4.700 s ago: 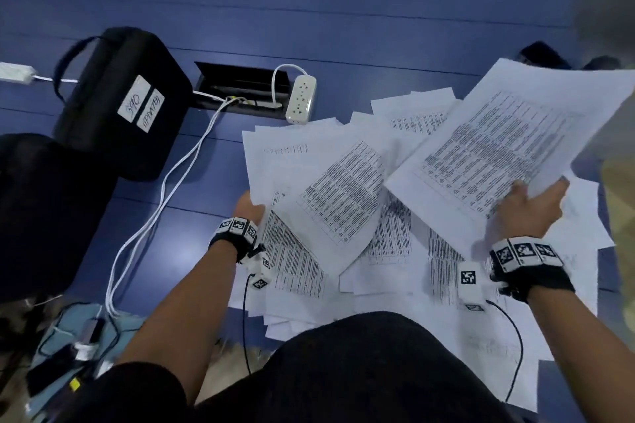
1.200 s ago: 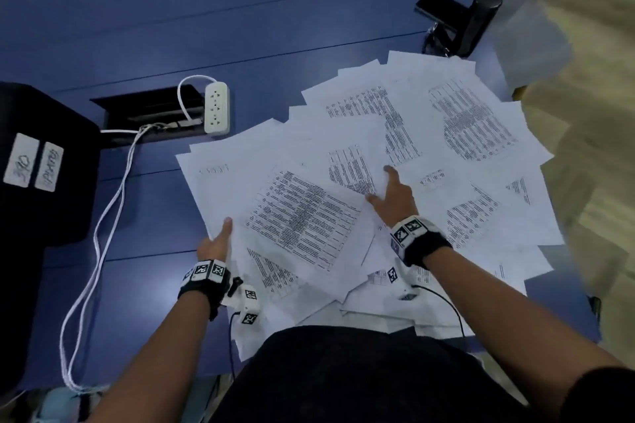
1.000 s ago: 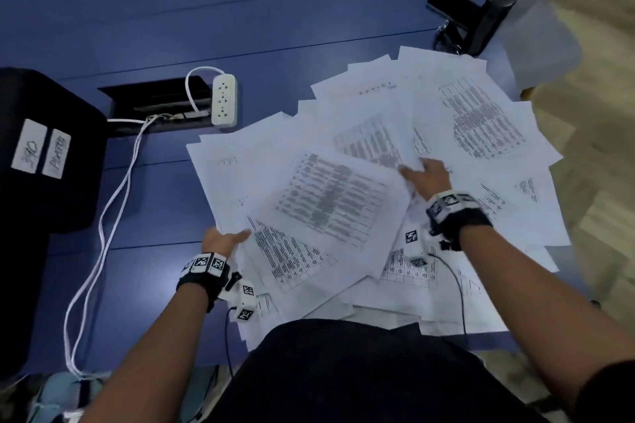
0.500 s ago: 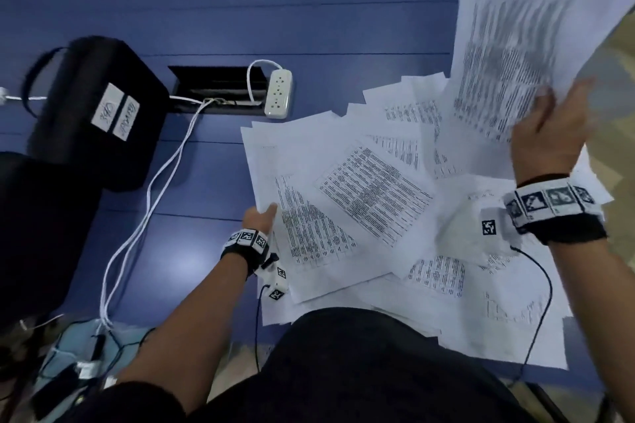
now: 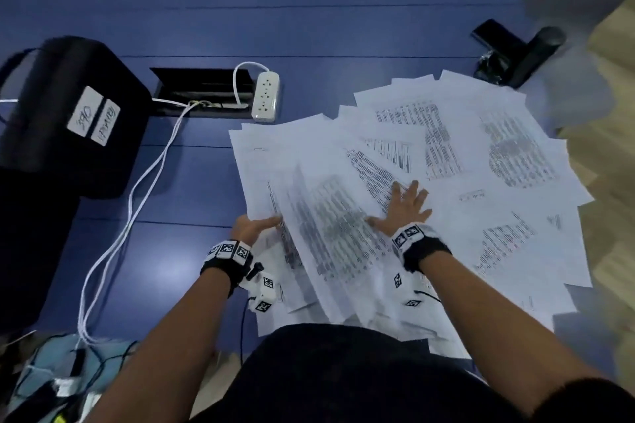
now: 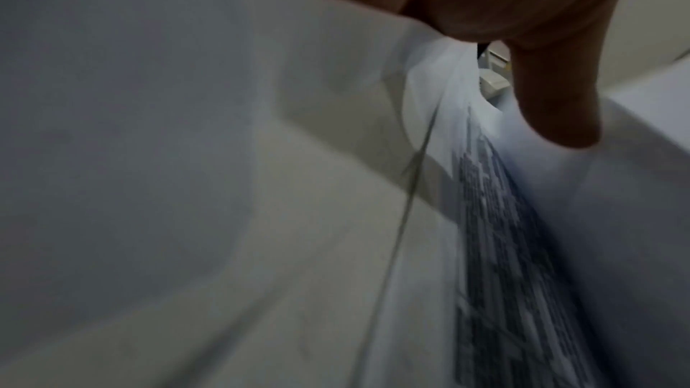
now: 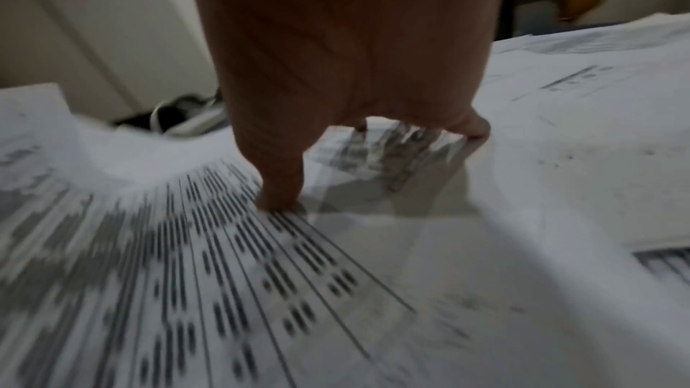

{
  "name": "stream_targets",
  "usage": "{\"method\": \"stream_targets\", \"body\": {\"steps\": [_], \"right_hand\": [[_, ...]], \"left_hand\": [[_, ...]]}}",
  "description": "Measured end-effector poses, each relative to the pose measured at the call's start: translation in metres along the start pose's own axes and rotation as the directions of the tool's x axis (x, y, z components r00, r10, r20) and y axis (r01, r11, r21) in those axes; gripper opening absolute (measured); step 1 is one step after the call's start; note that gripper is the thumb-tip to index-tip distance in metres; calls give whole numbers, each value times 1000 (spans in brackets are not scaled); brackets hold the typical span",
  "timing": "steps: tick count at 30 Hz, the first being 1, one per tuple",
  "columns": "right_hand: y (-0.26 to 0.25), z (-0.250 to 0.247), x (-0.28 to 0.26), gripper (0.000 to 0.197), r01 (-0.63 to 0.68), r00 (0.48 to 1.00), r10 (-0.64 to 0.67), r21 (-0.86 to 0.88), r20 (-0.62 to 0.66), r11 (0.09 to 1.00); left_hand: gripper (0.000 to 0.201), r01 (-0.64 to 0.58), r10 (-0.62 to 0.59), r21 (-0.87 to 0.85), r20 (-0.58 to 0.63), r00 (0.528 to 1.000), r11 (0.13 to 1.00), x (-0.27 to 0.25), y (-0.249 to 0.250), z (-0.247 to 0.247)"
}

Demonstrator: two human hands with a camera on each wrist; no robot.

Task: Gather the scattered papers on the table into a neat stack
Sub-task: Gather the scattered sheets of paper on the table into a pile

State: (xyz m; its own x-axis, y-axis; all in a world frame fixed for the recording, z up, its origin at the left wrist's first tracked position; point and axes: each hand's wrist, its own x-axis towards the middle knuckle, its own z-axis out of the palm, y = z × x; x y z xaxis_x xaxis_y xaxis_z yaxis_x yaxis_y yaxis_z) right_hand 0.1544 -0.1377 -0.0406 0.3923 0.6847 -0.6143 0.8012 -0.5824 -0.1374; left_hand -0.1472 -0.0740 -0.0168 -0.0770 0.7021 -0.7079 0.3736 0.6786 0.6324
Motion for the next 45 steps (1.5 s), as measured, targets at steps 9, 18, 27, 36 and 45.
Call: {"method": "stream_targets", "body": {"steps": [9, 18, 27, 36, 45], "right_hand": [[-43, 44, -60, 92, 44, 999, -40, -145, 31, 988], [35, -15, -5, 60, -155, 950, 181, 119, -253, 981], [62, -48, 35, 92, -147, 975, 217, 584, -51, 798], [44, -82, 6, 44, 104, 966, 62, 597, -251, 796], [89, -194, -19, 54, 453, 744, -37, 463, -667, 762]], "left_hand": [[73, -9, 49, -436, 80, 996, 900, -7, -1, 11], [59, -20, 24, 128, -35, 999, 992, 11, -8, 6], [47, -118, 137, 161, -113, 984, 980, 19, -14, 13], [45, -130, 155, 284, -68, 986, 950, 16, -4, 4], [42, -80, 117, 269, -125, 985, 960, 16, 10, -9]]}}
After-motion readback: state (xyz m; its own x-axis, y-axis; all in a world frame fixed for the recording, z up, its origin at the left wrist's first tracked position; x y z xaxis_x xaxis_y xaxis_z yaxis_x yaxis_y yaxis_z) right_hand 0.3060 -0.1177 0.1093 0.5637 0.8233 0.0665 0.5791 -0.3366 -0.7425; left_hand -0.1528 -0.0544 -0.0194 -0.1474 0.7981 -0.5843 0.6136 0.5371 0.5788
